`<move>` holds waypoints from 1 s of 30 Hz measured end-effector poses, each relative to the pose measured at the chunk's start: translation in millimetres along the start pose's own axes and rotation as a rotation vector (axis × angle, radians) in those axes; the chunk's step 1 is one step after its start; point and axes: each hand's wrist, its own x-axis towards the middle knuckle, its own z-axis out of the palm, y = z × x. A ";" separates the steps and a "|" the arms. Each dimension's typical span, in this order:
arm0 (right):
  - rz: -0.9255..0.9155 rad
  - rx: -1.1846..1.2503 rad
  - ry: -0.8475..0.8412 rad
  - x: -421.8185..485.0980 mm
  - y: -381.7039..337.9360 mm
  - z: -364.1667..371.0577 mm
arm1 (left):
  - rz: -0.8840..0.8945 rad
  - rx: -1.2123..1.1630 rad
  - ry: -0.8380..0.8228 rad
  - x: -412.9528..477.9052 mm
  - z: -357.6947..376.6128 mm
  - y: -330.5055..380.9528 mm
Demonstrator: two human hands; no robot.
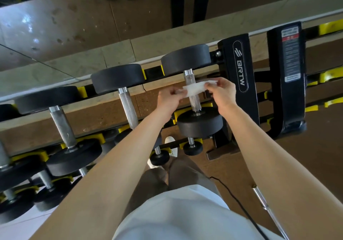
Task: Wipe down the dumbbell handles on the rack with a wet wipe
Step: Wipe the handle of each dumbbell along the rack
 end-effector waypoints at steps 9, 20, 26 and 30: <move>0.010 -0.497 -0.216 -30.1 -0.9 -6.6 | -0.011 0.517 -0.047 -6.0 -10.1 -25.1; -0.049 -0.616 -0.421 -22.5 15.9 -13.1 | 0.016 0.657 0.108 -7.8 -2.1 -37.5; -0.003 -0.670 -0.295 11.3 20.4 -45.3 | 0.053 0.496 -0.215 -23.1 4.6 -13.6; -0.034 -0.602 -0.409 11.5 17.0 -42.4 | -0.003 0.581 -0.049 -20.4 4.7 -26.2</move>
